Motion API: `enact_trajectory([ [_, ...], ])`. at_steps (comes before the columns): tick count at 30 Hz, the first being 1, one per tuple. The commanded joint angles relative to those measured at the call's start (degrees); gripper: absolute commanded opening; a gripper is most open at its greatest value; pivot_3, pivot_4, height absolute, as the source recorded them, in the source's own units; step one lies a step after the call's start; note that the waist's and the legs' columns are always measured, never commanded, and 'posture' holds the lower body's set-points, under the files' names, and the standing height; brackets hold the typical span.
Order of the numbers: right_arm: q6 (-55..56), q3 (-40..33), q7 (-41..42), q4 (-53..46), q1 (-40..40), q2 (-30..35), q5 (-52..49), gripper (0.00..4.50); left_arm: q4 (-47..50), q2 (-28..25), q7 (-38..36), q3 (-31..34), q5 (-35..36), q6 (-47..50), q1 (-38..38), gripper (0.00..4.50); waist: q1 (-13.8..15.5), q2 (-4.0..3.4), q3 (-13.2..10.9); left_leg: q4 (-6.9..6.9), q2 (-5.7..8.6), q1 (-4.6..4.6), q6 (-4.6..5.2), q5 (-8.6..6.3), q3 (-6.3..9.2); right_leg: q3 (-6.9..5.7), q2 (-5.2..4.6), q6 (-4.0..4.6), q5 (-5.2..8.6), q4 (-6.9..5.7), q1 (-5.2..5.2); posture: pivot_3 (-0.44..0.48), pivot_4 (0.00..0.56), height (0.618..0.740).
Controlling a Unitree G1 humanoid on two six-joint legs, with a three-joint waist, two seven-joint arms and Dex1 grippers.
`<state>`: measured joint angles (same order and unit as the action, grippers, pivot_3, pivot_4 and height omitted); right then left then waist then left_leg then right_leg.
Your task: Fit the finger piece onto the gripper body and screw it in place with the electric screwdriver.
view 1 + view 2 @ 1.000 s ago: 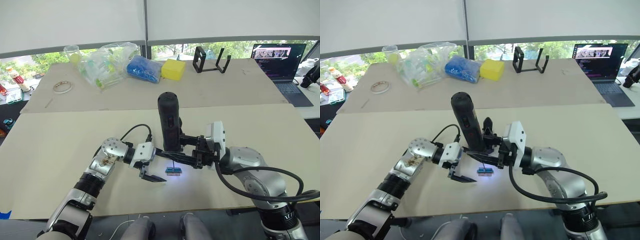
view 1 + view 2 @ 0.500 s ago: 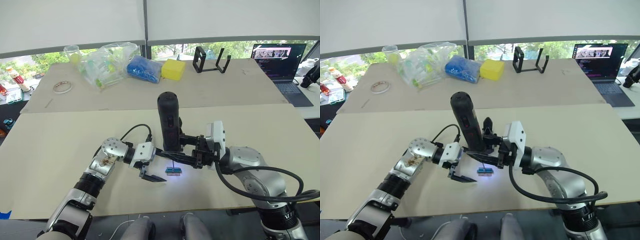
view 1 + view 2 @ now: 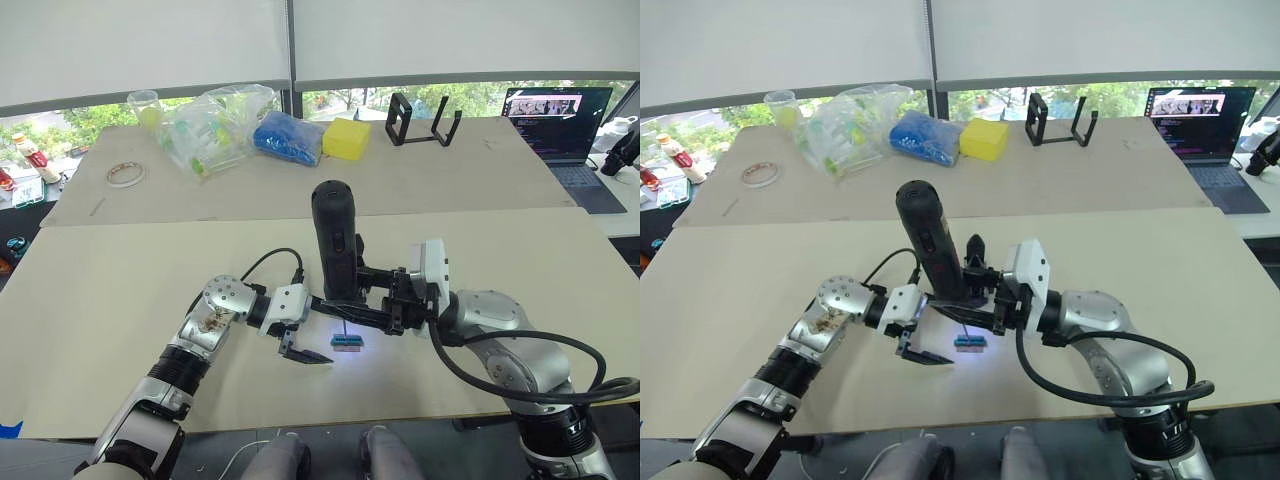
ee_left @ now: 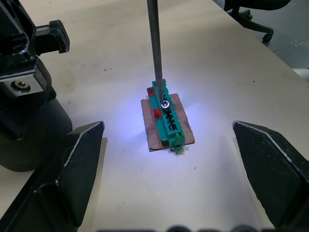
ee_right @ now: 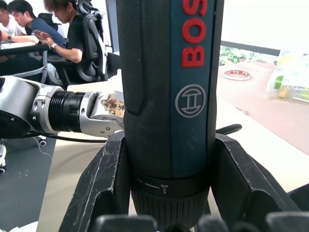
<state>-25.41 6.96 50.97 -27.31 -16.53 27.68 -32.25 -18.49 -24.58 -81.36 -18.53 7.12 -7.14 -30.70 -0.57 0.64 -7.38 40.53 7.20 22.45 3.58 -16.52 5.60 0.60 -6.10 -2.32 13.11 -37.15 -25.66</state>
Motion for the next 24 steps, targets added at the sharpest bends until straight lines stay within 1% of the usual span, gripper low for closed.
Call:
enact_trajectory([
  [1,1.41,-0.58,0.24,-2.36,-0.06,-0.07,-0.87,1.91,1.09,0.02,0.38,0.45,0.95,0.14,-0.66,4.50,0.01,0.00,0.00,0.00,0.00,0.00,0.00,0.00,0.00,0.00,0.00,0.00,0.00,0.00,0.00,0.000,0.150,0.740],
  [24,2.02,-0.58,0.50,-1.96,0.88,0.35,-0.24,1.91,0.02,0.08,0.64,0.63,0.91,-0.41,-1.24,4.50,0.03,0.00,0.00,0.00,0.00,0.00,0.00,0.00,0.00,0.00,0.00,0.00,0.00,0.00,0.01,0.000,0.150,0.740],
])
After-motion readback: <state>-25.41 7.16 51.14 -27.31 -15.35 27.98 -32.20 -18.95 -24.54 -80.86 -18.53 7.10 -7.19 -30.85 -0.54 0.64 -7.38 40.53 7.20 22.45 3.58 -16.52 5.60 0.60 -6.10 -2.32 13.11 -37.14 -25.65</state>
